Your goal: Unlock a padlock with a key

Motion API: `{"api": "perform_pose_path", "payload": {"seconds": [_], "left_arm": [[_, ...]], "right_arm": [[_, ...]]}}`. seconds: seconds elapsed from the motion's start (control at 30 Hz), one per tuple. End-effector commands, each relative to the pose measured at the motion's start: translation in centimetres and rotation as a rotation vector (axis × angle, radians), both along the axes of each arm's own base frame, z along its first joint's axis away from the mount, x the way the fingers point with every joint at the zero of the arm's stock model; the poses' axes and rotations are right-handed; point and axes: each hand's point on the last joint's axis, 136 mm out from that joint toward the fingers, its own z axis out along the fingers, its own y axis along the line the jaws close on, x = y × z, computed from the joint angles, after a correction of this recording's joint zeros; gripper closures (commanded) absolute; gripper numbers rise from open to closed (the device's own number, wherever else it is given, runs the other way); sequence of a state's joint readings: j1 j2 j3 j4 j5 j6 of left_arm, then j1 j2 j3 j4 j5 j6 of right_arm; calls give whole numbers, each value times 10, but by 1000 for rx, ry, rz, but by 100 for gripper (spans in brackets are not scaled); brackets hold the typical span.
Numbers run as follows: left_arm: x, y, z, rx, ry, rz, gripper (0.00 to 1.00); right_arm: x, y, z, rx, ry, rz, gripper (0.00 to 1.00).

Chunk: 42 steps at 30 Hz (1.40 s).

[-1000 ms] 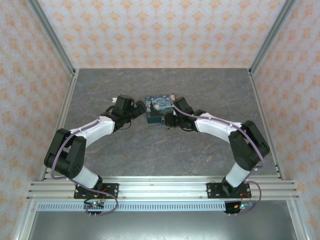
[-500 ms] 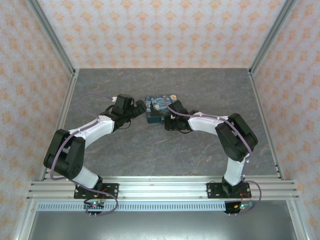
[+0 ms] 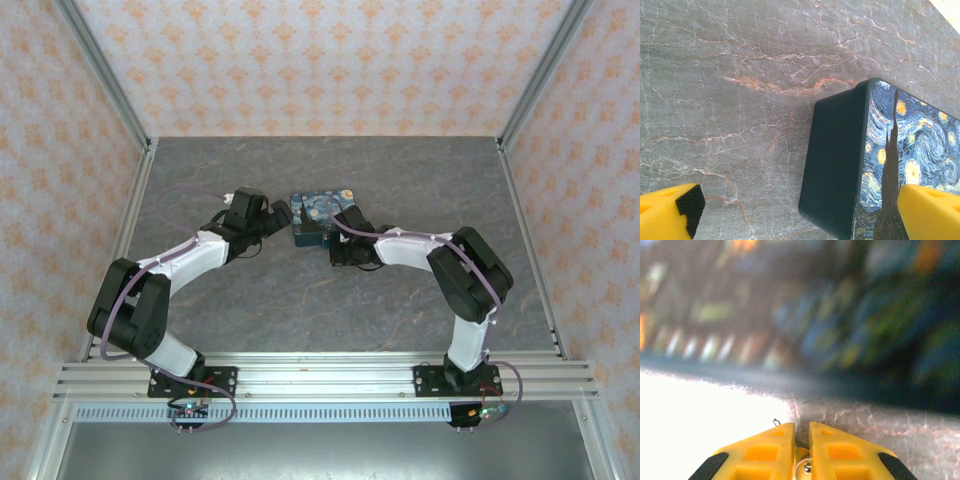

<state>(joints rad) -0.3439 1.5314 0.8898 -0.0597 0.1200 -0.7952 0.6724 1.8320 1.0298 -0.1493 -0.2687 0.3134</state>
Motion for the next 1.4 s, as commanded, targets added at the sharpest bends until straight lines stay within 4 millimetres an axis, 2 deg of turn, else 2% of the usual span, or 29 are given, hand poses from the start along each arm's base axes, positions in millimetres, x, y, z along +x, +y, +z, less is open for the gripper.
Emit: {"api": "perform_pose_path", "payload": {"seconds": [0.0, 0.1, 0.2, 0.27, 0.33, 0.43, 0.6, 0.67, 0.7, 0.87, 0.97, 1.03, 1.13, 1.23, 1.27, 1.37], "left_arm": [[10, 1, 14, -1, -34, 5, 0], [10, -1, 14, -6, -34, 2, 0], [9, -2, 12, -12, -31, 0, 0], [9, -3, 12, -18, -29, -4, 0], [7, -3, 12, -23, -28, -7, 0], [5, -3, 13, -35, -33, -7, 0], [0, -2, 17, -45, -42, -5, 0], [-2, -1, 19, -45, -47, -1, 0], [-3, -1, 19, -44, -45, -1, 0], [-7, 2, 23, -41, -54, 3, 0], [-9, 5, 27, -38, -62, 11, 0], [-11, 6, 29, -34, -61, 11, 0], [-13, 7, 33, -26, -64, 9, 0], [-15, 9, 37, -25, -74, 11, 0], [-15, 9, 38, -25, -76, 12, 0], [-15, 10, 37, -27, -71, 20, 0]], "right_arm": [[-36, 1, -12, -21, 66, 46, 85], [-54, 4, -16, -5, 91, 55, 85], [-67, 5, -12, 20, 102, 55, 85], [-72, 6, 0, 48, 95, 54, 84], [-72, 5, 18, 66, 62, 49, 78], [-69, -1, 44, 65, 7, 44, 56], [-63, -12, 75, 2, -62, 59, 35], [-57, -15, 86, -31, -96, 57, 15], [-52, -17, 91, -50, -116, 52, 0], [-31, -21, 119, -48, -193, -23, 1], [-30, -15, 121, 17, -168, 15, 1], [-30, -6, 121, 140, -148, 8, 1], [-28, -6, 112, 187, -112, -69, 1], [-32, -5, 91, 170, -25, -110, 3], [-35, -6, 82, 157, 5, -133, 8], [-42, -7, 59, 78, 65, -159, 31]]}}
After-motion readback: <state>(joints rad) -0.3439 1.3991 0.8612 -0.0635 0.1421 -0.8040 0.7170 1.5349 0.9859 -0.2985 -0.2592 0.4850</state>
